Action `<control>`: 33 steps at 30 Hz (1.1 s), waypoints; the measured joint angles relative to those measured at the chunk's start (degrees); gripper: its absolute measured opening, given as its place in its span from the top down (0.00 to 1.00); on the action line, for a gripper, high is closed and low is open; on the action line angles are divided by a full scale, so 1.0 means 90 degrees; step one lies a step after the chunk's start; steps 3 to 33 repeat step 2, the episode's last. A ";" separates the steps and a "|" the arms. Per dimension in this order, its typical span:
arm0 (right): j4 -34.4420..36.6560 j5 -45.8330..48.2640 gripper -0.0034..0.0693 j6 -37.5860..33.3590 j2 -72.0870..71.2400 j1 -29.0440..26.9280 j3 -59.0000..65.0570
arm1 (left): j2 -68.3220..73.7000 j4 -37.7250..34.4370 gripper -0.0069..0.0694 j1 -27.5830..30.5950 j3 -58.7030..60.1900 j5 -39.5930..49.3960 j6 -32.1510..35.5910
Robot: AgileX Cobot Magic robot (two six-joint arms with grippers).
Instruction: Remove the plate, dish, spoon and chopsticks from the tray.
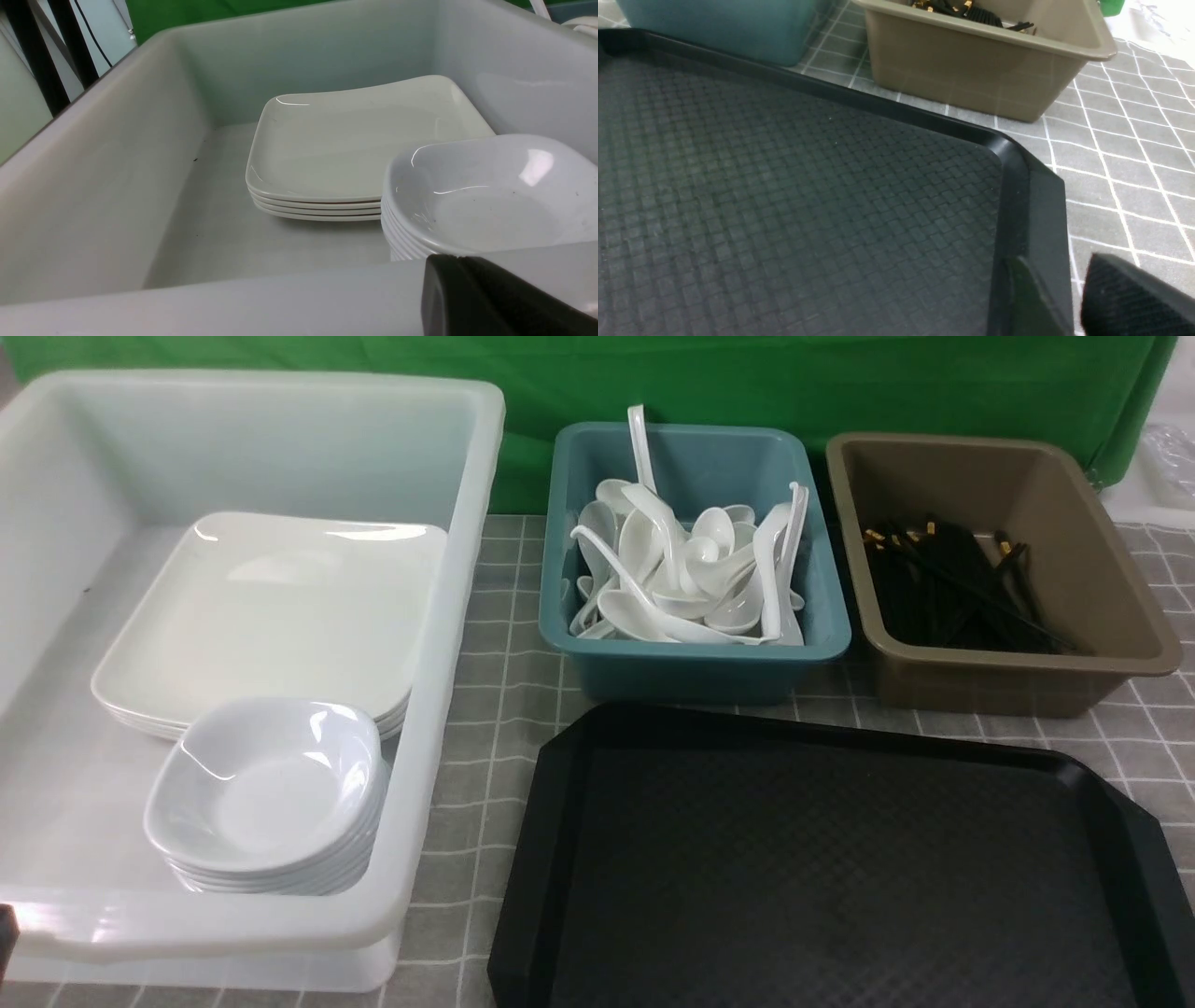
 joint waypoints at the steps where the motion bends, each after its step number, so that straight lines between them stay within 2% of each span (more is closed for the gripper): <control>1: 0.0000 0.0000 0.63 0.0000 0.0000 0.0000 0.0000 | 0.0000 0.0000 0.88 0.0000 0.0000 0.0000 0.0000; 33: 0.0000 0.0000 0.63 0.0000 0.0000 0.0000 0.0000 | 0.0000 0.0000 0.88 0.0000 0.0000 0.0000 0.0000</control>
